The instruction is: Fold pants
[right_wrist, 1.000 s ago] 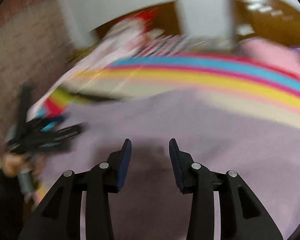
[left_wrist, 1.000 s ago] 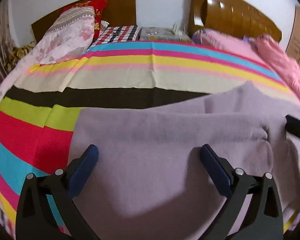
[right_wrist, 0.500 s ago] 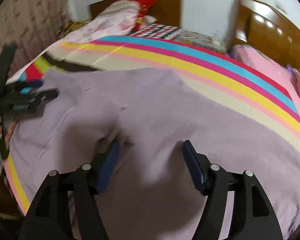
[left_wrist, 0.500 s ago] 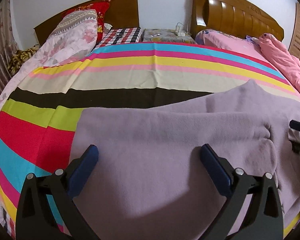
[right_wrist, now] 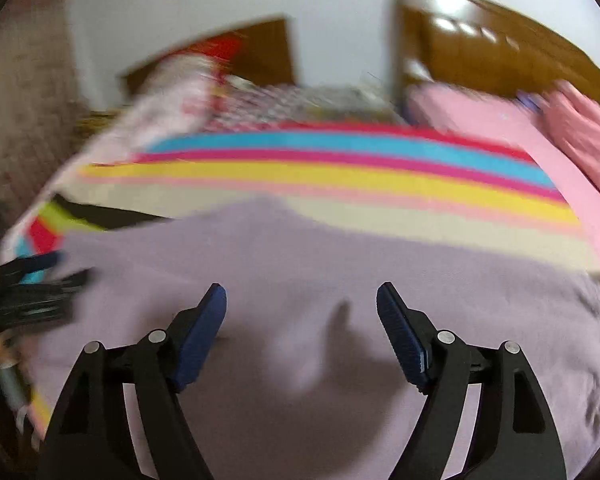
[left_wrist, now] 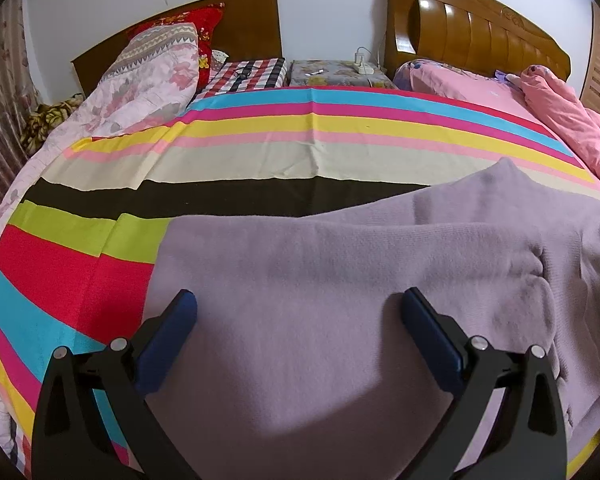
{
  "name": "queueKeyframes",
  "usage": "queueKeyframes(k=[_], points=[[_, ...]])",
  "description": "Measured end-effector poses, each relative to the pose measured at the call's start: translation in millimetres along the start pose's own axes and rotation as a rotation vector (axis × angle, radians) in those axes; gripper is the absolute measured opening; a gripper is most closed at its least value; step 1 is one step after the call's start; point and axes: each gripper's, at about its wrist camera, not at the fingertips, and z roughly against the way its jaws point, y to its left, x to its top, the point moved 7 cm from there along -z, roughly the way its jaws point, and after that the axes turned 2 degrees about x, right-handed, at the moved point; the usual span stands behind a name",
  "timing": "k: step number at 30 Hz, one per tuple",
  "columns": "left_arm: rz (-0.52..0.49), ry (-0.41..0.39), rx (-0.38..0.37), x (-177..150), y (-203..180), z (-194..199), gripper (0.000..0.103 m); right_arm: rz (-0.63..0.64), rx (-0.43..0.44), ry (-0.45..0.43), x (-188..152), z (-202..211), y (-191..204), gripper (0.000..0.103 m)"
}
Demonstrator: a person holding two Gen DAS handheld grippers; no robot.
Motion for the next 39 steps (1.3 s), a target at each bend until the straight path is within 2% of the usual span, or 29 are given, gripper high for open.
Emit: queueKeyframes(k=[2, 4, 6, 7, 8, 9, 11, 14, 16, 19, 20, 21, 24, 25, 27, 30, 32, 33, 35, 39], points=[[0.003, 0.000, 0.001, 0, 1, 0, 0.102, 0.112, 0.152, 0.021, -7, 5, 42, 0.076], [0.005, 0.001, -0.002, 1, 2, -1, 0.102, 0.196, 0.250, 0.074, -24, 4, 79, 0.076], [0.007, 0.002, -0.006, 1, 2, -1, 0.102, 0.247, 0.269, 0.154, -46, -7, 93, 0.076], [0.008, 0.003, -0.008, 1, 2, -1, 0.102, 0.257, 0.239, 0.217, -61, -19, 92, 0.076], [0.009, 0.004, -0.010, 1, 3, -2, 0.102, 0.257, 0.224, 0.231, -68, -23, 88, 0.077], [0.011, 0.006, -0.013, 1, 3, -2, 0.102, 0.251, 0.229, 0.190, -70, -15, 84, 0.078], [0.012, 0.006, -0.014, 2, 3, -2, 0.102, 0.181, 0.220, 0.208, -75, -2, 68, 0.081], [0.013, 0.007, -0.014, 2, 3, -2, 0.102, 0.057, 0.150, 0.078, -74, 48, 16, 0.081], [0.010, 0.002, -0.006, 2, 3, -1, 0.102, -0.098, 0.084, -0.026, -79, 93, -37, 0.082], [0.010, -0.042, 0.084, 4, 3, 12, 0.101, -0.345, 0.010, -0.170, -102, 161, -113, 0.083], [0.020, -0.066, 0.083, 5, -2, 21, 0.101, -0.390, -0.011, -0.192, -107, 175, -128, 0.083], [0.043, -0.117, 0.020, 8, -14, 40, 0.101, -0.448, -0.040, -0.204, -121, 192, -147, 0.083], [0.038, -0.169, -0.113, 7, -51, 70, 0.101, -0.547, -0.096, -0.135, -155, 203, -186, 0.083], [0.004, -0.161, -0.146, 4, -68, 74, 0.101, -0.570, -0.115, -0.113, -162, 200, -192, 0.082], [-0.079, -0.126, -0.188, -7, -102, 76, 0.101, -0.621, -0.092, -0.100, -170, 191, -202, 0.079], [-0.194, -0.070, -0.213, -29, -138, 69, 0.101, -0.667, -0.061, -0.066, -166, 172, -204, 0.078], [-0.243, -0.025, -0.195, -44, -150, 58, 0.101, -0.684, -0.089, -0.029, -167, 162, -206, 0.078], [-0.242, -0.012, -0.189, -52, -150, 52, 0.102, -0.689, -0.100, -0.029, -164, 159, -209, 0.077], [-0.174, -0.015, -0.240, -55, -143, 47, 0.101, -0.696, -0.113, -0.021, -163, 154, -210, 0.077], [-0.189, -0.017, -0.247, -55, -144, 45, 0.102, -0.747, -0.075, 0.020, -162, 147, -208, 0.082]])
